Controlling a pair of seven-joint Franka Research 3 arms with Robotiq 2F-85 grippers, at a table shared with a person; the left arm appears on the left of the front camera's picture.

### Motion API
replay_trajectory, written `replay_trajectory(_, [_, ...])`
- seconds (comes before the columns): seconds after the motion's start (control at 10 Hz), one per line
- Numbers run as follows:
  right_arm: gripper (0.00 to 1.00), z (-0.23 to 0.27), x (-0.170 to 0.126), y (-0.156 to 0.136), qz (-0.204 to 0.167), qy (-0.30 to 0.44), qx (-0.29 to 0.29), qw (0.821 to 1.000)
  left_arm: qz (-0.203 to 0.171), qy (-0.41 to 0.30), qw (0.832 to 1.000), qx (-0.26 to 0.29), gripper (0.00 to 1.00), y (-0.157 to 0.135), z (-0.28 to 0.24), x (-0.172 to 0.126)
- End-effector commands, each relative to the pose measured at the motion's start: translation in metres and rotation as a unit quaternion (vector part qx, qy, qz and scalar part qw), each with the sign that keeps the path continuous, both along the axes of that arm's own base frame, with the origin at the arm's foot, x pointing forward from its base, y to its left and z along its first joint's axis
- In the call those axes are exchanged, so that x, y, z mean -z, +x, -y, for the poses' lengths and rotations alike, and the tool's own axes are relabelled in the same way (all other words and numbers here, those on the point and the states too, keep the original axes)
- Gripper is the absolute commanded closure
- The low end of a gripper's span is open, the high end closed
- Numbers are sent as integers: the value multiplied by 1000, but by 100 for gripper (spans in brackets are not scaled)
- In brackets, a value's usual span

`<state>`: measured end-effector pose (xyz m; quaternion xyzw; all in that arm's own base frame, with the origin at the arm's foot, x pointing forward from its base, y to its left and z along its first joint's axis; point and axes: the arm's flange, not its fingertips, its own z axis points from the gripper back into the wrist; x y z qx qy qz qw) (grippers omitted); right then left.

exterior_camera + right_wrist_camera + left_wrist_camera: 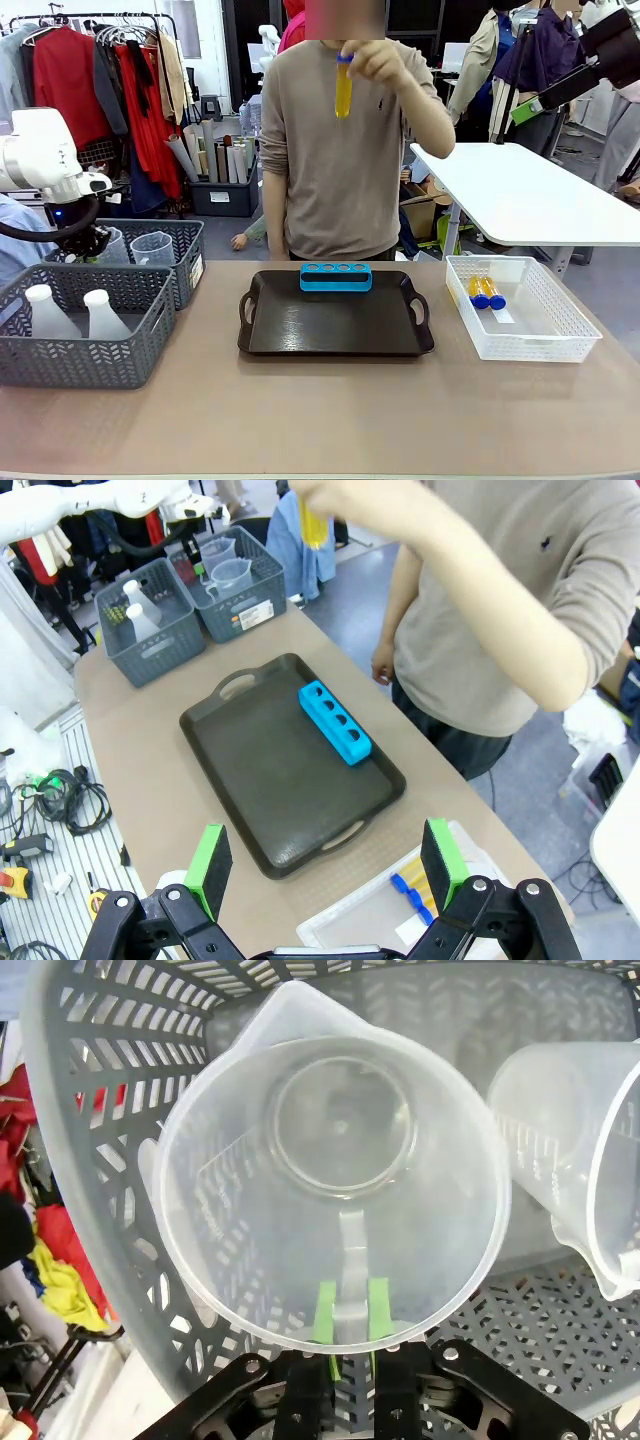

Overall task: Prepare the laboratory tools.
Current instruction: Pick up one Large Measuring Cup and place it on the Handle tray.

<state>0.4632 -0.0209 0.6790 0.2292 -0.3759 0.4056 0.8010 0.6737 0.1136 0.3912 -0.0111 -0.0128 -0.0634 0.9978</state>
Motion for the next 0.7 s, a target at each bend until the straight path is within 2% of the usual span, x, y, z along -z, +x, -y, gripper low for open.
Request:
replay_trajectory(0.0, [0,-1,-1,-1,1,4,-2,1000,8,-4,1000,10,100,-2,-2,-7])
replay_trajectory(0.2, [0,-1,-1,-1,1,4,-2,1000,10,-9,1000,11,100,-8,6,-37])
replay_trajectory(0.4, [0,-1,-1,-1,1,4,-2,1000,26,3,998,57,100,-30,29,-121])
replay_trajectory(0.6, [0,-1,-1,-1,1,4,-2,1000,46,21,993,102,100,-57,51,-189])
